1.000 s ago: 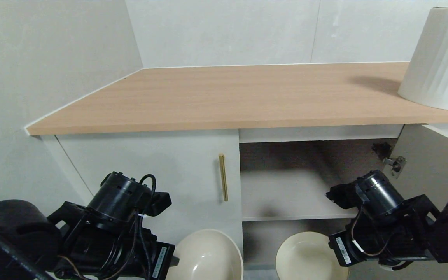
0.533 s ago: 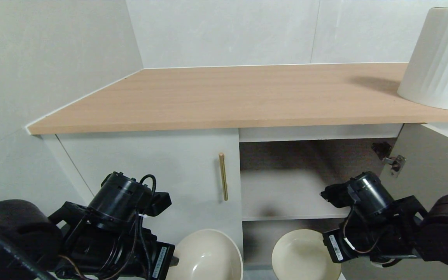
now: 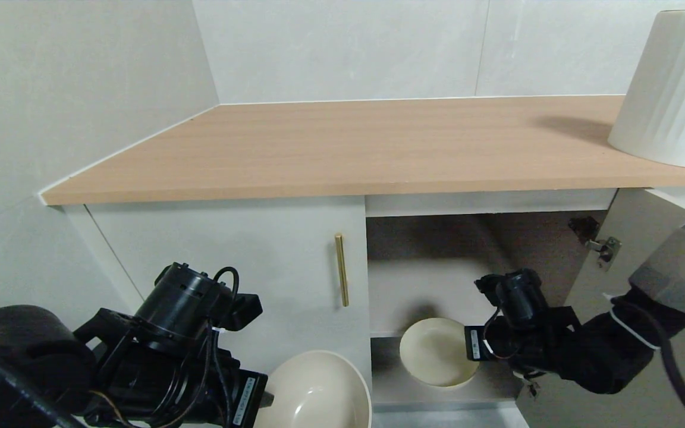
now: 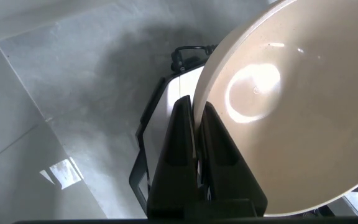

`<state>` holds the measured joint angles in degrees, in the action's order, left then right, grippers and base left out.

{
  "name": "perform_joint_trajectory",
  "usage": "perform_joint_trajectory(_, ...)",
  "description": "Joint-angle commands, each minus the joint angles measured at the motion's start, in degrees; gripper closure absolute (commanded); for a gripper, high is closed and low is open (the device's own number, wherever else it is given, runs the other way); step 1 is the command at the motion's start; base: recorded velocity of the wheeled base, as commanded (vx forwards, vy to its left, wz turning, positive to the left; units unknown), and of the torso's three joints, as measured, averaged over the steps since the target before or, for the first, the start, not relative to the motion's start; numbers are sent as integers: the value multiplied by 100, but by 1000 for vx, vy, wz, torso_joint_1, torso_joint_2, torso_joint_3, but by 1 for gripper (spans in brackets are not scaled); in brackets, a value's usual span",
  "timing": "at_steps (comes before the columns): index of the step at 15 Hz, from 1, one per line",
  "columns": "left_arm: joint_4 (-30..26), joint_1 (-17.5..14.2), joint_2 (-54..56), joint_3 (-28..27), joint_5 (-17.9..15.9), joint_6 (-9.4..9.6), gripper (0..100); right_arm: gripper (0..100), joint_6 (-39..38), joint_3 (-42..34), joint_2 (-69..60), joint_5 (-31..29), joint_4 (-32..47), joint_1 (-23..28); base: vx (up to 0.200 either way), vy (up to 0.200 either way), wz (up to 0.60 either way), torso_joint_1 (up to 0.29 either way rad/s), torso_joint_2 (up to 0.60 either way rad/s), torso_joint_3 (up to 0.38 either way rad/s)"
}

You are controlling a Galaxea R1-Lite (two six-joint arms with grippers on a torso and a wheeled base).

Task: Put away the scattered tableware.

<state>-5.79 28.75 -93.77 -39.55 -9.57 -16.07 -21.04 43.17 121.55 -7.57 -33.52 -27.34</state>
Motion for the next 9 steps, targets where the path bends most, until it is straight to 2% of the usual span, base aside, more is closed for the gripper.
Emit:
perform_joint_trajectory(1, -1, -1, -27, 0, -1, -2, 100, 100, -49, 139, 861, -236, -576, 194, 0, 0, 0, 0, 0, 0)
perform_joint_trajectory(9, -1, 8, -71, 8, -1, -2, 100, 100, -295, 983, 1195, -904, -594, 440, 0, 0, 0, 0, 0, 0)
